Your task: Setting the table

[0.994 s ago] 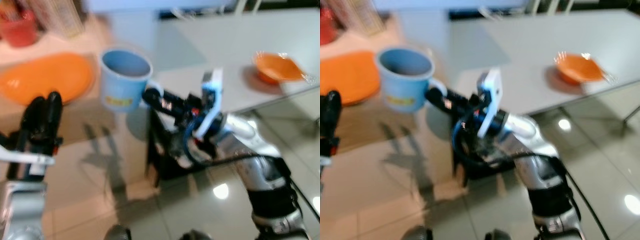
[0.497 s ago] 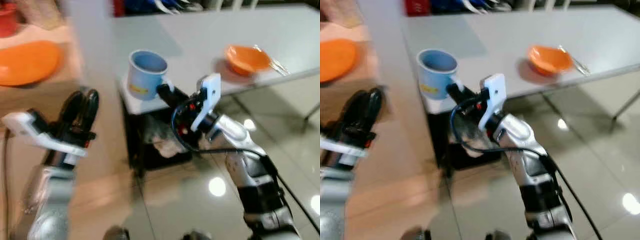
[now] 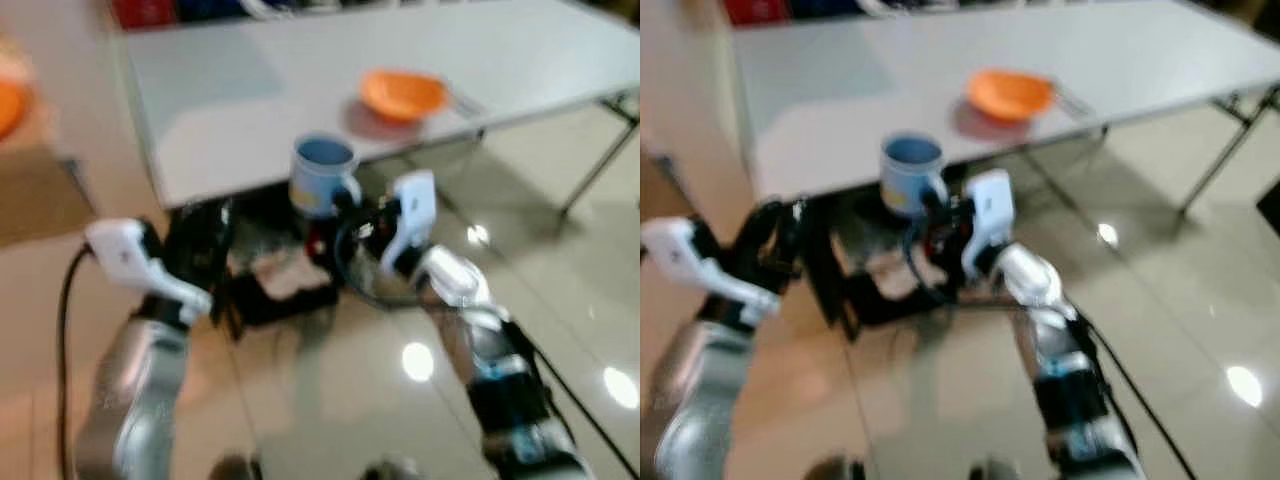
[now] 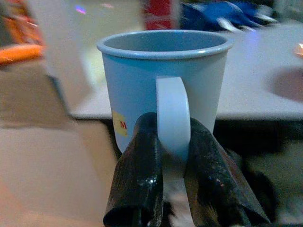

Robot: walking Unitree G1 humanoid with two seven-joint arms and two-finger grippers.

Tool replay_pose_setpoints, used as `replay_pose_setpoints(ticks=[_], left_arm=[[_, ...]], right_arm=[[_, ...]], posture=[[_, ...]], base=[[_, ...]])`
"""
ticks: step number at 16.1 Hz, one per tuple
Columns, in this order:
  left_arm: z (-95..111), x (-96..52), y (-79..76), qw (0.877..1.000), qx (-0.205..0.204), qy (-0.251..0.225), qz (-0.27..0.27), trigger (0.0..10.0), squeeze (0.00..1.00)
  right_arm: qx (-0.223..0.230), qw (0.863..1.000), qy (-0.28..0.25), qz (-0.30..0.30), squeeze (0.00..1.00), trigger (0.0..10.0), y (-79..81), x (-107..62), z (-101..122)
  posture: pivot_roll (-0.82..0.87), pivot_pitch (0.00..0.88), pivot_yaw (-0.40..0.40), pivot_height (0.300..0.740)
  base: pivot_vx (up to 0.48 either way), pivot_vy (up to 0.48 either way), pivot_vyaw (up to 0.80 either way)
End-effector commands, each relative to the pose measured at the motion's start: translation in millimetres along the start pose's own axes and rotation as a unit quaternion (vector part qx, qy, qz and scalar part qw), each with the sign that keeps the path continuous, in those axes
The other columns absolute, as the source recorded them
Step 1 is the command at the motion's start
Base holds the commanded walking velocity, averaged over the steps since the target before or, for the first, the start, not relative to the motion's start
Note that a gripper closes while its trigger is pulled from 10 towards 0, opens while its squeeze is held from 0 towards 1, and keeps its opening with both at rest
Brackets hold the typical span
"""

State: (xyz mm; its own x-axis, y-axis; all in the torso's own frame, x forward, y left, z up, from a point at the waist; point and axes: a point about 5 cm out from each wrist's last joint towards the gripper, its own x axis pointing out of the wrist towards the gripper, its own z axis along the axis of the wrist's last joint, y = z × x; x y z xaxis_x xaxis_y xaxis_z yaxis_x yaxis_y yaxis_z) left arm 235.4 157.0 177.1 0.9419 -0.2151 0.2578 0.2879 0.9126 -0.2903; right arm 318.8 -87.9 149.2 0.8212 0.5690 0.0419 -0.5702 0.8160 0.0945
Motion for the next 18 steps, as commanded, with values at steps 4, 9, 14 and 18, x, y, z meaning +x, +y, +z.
replay_pose_setpoints(ticks=[4,9,14,18], left_arm=[[5.3,-1.4,-0.7,1.0,0.022,-0.011,-0.008,10.0,0.0],[4.6,1.1,-9.3,0.999,0.023,-0.013,-0.026,10.0,0.0],[6.1,2.8,-15.2,0.998,0.029,-0.013,-0.047,10.0,0.0],[5.0,4.5,-20.2,0.997,0.033,-0.009,-0.064,10.0,0.0]], right_arm=[[0.004,0.999,-0.036,-0.037,0.0,10.0,-11.5,2.3,12.2],[-0.009,0.996,-0.033,-0.076,0.0,10.0,-21.5,4.9,15.9],[-0.003,0.995,-0.059,-0.085,0.0,10.0,-21.1,7.6,24.7],[-0.012,0.991,-0.075,-0.106,0.0,10.0,-26.9,8.8,32.7]], posture=[[-0.06,0.11,-0.011,0.74],[-0.06,0.11,-0.014,0.74],[-0.06,0.11,-0.012,0.74],[-0.07,0.112,-0.011,0.74]], base=[[0.459,0.0,0.69],[0.461,0.0,0.31],[0.464,0.0,0.3],[0.461,0.0,0.0]])
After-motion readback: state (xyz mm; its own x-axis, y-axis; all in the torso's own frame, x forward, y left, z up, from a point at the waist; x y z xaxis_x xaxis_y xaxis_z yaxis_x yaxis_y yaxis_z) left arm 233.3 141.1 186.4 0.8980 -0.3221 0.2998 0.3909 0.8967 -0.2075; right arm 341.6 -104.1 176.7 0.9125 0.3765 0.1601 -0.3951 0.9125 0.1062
